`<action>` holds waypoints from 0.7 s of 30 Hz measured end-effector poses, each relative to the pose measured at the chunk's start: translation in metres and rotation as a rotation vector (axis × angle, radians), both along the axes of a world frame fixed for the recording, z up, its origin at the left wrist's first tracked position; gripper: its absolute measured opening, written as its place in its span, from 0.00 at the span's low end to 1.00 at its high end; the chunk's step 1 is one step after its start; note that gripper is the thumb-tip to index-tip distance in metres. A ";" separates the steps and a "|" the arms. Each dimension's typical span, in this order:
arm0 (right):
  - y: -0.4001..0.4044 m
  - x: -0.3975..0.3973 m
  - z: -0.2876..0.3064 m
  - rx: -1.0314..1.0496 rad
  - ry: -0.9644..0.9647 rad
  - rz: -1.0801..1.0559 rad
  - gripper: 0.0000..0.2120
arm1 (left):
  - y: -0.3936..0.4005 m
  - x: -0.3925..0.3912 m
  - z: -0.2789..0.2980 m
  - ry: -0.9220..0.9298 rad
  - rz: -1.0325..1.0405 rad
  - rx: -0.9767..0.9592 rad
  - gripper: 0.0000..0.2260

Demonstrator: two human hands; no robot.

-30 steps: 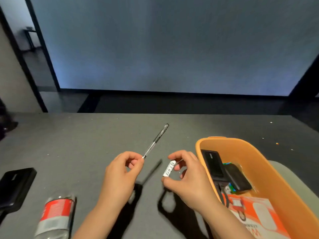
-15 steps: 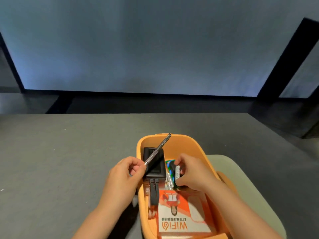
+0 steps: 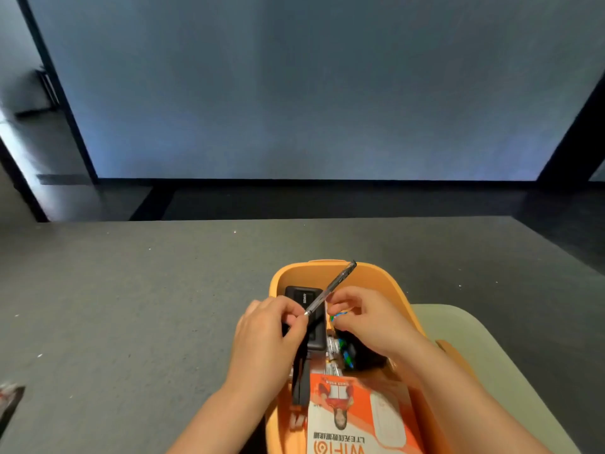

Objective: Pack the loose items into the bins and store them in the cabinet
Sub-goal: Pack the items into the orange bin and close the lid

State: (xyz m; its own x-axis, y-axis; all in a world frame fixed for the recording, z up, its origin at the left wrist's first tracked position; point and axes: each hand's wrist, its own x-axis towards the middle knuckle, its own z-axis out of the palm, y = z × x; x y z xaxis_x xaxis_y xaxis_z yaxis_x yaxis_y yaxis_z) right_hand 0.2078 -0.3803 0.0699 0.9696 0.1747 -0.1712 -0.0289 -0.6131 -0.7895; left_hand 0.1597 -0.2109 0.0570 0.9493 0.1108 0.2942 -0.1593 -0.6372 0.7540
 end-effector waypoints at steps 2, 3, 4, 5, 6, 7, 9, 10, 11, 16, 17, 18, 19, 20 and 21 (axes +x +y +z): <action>0.000 -0.015 0.012 0.312 0.122 -0.018 0.11 | -0.006 0.001 0.000 -0.027 -0.007 0.070 0.05; 0.000 -0.020 0.015 0.379 0.150 -0.036 0.09 | -0.009 0.001 -0.001 -0.035 -0.016 0.099 0.04; -0.001 -0.023 0.014 0.392 0.146 -0.054 0.08 | -0.013 0.000 -0.002 -0.040 -0.032 0.120 0.04; -0.001 -0.025 0.012 0.342 0.108 -0.075 0.07 | -0.015 -0.001 -0.003 -0.044 -0.051 0.138 0.04; -0.001 -0.025 0.007 0.284 0.059 -0.100 0.06 | -0.016 -0.002 -0.004 -0.048 -0.068 0.152 0.04; -0.002 -0.024 0.003 0.252 0.019 -0.127 0.06 | -0.016 -0.002 -0.004 -0.052 -0.080 0.163 0.04; -0.003 -0.018 -0.001 0.245 -0.008 -0.186 0.06 | -0.015 -0.002 -0.006 -0.061 -0.094 0.200 0.05; -0.003 -0.015 -0.001 0.215 -0.013 -0.203 0.06 | -0.015 -0.002 -0.006 -0.061 -0.099 0.226 0.06; -0.004 -0.011 -0.001 0.155 -0.015 -0.201 0.08 | -0.015 -0.002 -0.007 -0.063 -0.103 0.250 0.06; -0.004 0.005 -0.014 -0.259 -0.059 -0.155 0.12 | -0.014 -0.005 -0.009 -0.078 -0.095 0.284 0.05; -0.004 0.007 -0.020 -0.333 -0.038 -0.136 0.12 | -0.013 -0.005 -0.010 -0.072 -0.091 0.281 0.06; -0.003 0.008 -0.025 -0.380 -0.003 -0.114 0.13 | -0.012 -0.005 -0.012 -0.070 -0.087 0.278 0.06; -0.002 0.008 -0.031 -0.404 0.036 -0.096 0.14 | -0.010 -0.004 -0.013 -0.070 -0.083 0.277 0.06; -0.001 0.009 -0.036 -0.417 0.065 -0.086 0.15 | -0.009 -0.004 -0.014 -0.069 -0.081 0.280 0.06; 0.001 0.009 -0.040 -0.433 0.082 -0.082 0.15 | -0.009 -0.004 -0.014 -0.067 -0.080 0.284 0.06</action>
State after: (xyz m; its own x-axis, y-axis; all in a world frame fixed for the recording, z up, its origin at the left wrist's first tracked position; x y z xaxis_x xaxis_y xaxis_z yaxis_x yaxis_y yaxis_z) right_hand 0.2172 -0.3796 0.0302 0.9574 -0.0069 -0.2887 -0.1431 -0.8796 -0.4537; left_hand 0.1559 -0.2196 0.0427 0.9291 -0.0591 0.3651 -0.2608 -0.8047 0.5333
